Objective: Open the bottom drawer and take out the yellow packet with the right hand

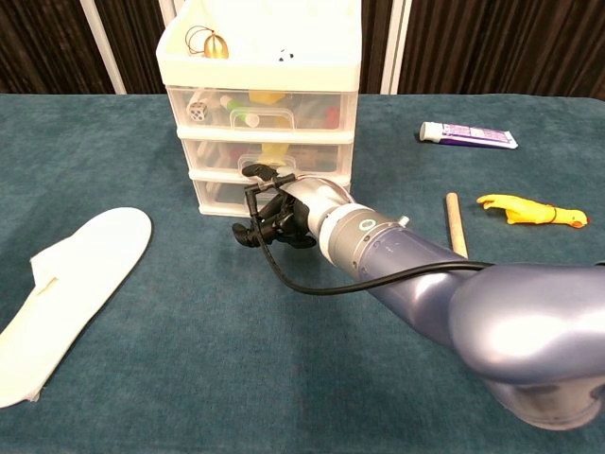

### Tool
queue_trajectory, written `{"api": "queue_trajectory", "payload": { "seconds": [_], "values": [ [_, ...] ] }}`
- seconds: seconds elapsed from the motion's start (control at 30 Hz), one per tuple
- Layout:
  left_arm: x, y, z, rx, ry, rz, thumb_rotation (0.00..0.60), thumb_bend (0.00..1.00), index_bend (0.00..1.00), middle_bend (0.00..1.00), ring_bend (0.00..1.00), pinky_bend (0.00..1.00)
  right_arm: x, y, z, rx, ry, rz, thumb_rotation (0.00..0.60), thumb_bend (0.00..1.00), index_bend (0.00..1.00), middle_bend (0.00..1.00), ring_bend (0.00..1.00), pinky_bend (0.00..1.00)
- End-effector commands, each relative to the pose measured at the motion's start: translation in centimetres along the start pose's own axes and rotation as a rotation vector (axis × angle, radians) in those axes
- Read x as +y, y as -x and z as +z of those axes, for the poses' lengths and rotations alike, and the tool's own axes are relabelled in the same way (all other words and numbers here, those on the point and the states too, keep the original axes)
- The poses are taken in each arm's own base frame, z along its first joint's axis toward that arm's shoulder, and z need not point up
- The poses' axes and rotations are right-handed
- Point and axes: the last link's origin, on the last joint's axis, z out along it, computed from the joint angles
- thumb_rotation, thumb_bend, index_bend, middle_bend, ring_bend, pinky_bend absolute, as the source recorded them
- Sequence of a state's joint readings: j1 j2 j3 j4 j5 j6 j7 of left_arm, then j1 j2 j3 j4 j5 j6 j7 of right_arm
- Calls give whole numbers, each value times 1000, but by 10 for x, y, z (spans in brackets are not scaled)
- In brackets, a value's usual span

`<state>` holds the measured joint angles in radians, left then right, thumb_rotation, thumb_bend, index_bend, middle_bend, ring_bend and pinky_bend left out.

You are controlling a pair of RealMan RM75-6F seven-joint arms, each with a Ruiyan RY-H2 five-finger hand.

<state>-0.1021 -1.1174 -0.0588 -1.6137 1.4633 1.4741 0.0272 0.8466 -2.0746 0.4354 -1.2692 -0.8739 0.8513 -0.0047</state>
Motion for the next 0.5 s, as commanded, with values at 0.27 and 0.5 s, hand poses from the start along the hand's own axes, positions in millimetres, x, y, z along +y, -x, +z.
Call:
{"api": "queue_trajectory", "payload": {
  "seconds": [0.27, 0.5],
  "values": [
    [-1, 0, 0, -1, -4, -3, 600, 463, 54, 0, 0, 0, -1, 3, 3, -5, -3, 1, 600, 521, 0, 839, 949, 1000],
    [-1, -1, 0, 5, -4, -2, 600, 463, 54, 0, 0, 0, -2, 3, 4, -6, -5, 0, 600, 520, 0, 840, 949, 1000]
  ]
}}
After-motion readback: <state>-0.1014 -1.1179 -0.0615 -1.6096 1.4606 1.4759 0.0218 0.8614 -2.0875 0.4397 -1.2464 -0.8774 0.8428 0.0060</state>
